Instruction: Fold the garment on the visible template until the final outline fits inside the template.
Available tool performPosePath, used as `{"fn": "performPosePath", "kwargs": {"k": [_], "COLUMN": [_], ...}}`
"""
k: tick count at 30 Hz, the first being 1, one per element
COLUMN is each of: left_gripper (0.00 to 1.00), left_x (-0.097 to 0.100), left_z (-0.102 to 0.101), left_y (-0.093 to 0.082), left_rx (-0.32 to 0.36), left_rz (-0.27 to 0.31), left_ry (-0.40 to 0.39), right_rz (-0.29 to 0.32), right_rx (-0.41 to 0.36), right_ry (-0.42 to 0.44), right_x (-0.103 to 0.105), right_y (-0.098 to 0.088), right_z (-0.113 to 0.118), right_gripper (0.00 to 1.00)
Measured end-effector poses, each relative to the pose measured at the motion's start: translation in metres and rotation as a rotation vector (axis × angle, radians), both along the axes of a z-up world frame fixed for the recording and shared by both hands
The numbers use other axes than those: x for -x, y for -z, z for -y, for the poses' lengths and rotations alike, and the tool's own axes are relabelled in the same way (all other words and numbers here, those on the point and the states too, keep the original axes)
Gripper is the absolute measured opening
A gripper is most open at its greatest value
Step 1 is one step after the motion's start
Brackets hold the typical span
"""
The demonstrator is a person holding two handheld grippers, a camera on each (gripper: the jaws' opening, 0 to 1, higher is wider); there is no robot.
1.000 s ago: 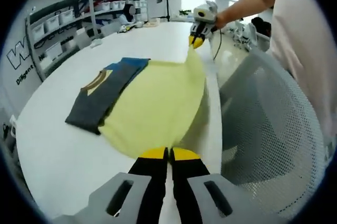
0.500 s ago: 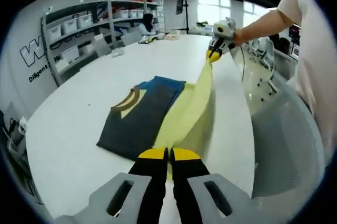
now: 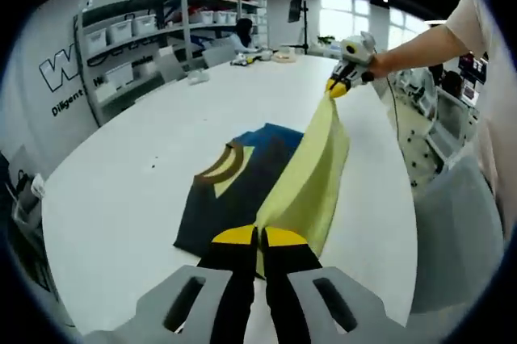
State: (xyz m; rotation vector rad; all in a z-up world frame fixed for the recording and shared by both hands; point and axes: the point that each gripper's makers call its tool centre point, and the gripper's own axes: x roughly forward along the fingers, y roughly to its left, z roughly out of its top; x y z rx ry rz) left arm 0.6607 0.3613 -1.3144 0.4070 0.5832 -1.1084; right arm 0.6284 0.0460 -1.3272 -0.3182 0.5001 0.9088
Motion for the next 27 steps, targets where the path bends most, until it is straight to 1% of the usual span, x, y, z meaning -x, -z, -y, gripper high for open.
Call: {"fn": "performPosePath", "kwargs": {"k": [3,4,6,7,11,16,18,21,24,26,27], "left_gripper": [0.00,0.00,0.00,0.00,0.00,0.00,0.00,0.00,0.00,0.00,0.00], "left_x": [-0.015,-0.022,-0.031,-0.036,-0.050,-0.067,-0.074,-0.084,-0.095,-0.099,-0.103], "left_z": [0.000,-0.001,-0.002,-0.002,-0.003,-0.002,0.000,0.003,0.003,0.002,0.001], "left_y": [0.001,0.002,0.003,0.003,0.006,0.013,0.018,0.023,0.031,0.035,0.038], "left_rx": [0.002,0.000,0.000,0.001,-0.006,-0.017,-0.025,-0.034,-0.042,-0.053,-0.049], "left_rz": [-0.007,-0.010,-0.019,-0.023,-0.031,-0.055,-0.062,-0.071,-0.089,-0.102,-0.117], "left_ry": [-0.024,-0.034,-0.052,-0.062,-0.085,-0.113,-0.122,-0.135,-0.156,-0.173,-0.191], "right_rz": [-0.003,-0.003,-0.006,-0.006,-0.015,-0.045,-0.053,-0.082,-0.099,-0.109,-0.116], "right_rx": [0.008,0.009,0.018,0.020,0.025,0.028,0.024,0.021,0.026,0.026,0.026], "right_ry": [-0.009,-0.010,-0.014,-0.016,-0.022,-0.006,0.002,0.015,0.019,0.021,0.022], "right_x": [-0.015,-0.017,-0.031,-0.032,-0.052,-0.074,-0.081,-0.089,-0.098,-0.102,-0.109], "right_y": [0.000,0.000,0.002,0.002,0.005,0.018,0.022,0.031,0.039,0.041,0.046], "right_z": [-0.001,-0.001,0.000,0.000,-0.002,0.001,0.002,0.003,0.007,0.005,0.009], "right_gripper": [0.00,0.00,0.00,0.00,0.00,0.00,0.00,0.00,0.00,0.00,0.00]}}
